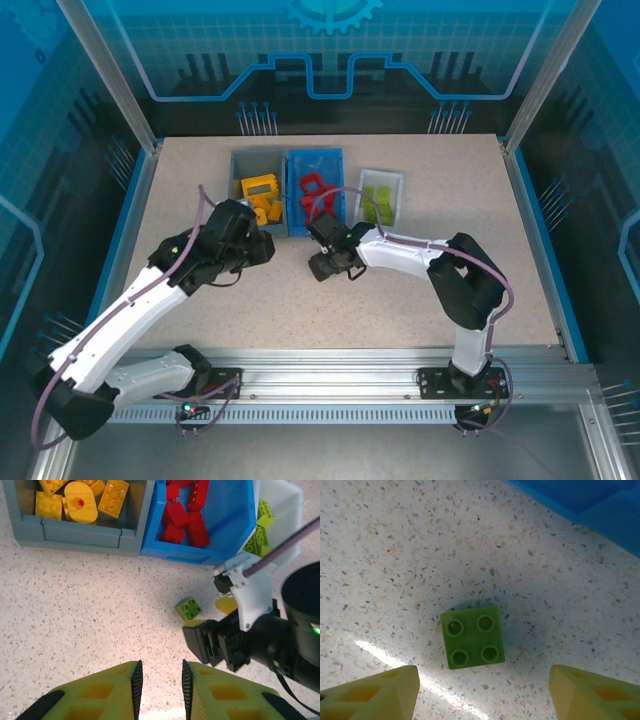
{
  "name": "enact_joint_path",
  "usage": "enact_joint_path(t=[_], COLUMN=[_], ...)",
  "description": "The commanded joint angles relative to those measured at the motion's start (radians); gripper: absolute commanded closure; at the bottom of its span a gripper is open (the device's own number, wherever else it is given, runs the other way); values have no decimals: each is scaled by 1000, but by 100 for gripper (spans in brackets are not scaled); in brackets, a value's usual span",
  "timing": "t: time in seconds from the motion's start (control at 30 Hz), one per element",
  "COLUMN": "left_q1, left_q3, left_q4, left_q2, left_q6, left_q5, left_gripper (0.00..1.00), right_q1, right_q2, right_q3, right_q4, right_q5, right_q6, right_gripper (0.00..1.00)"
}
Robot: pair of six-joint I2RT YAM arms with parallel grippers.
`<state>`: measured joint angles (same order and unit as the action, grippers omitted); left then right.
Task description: Sort the legos into containers by color
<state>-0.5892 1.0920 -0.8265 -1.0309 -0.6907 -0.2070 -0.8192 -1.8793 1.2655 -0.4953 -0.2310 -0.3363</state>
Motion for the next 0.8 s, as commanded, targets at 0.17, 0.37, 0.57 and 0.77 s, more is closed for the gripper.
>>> enact_joint_path(t=[0.17,0.37,0.57,0.77], left_q1=[2,2,2,1], left_q3=[-24,-19,-14,46], left_q4=[-64,-61,-55,-5], left_q2=[98,104,104,66], left_q6=[-58,-53,-41,-10], left_q5=[19,27,37,107], left_gripper=[70,70,70,70], right_q1=[-21,-20,-36,-33], right_q2=[-116,-157,-118,137], right_q3=[97,121,98,28], right_q4=[-62,-64,-42,-85], right_q5=[-3,-28,-64,-153], right_q6=[34,22,4,-55], right_gripper=[42,52,65,68])
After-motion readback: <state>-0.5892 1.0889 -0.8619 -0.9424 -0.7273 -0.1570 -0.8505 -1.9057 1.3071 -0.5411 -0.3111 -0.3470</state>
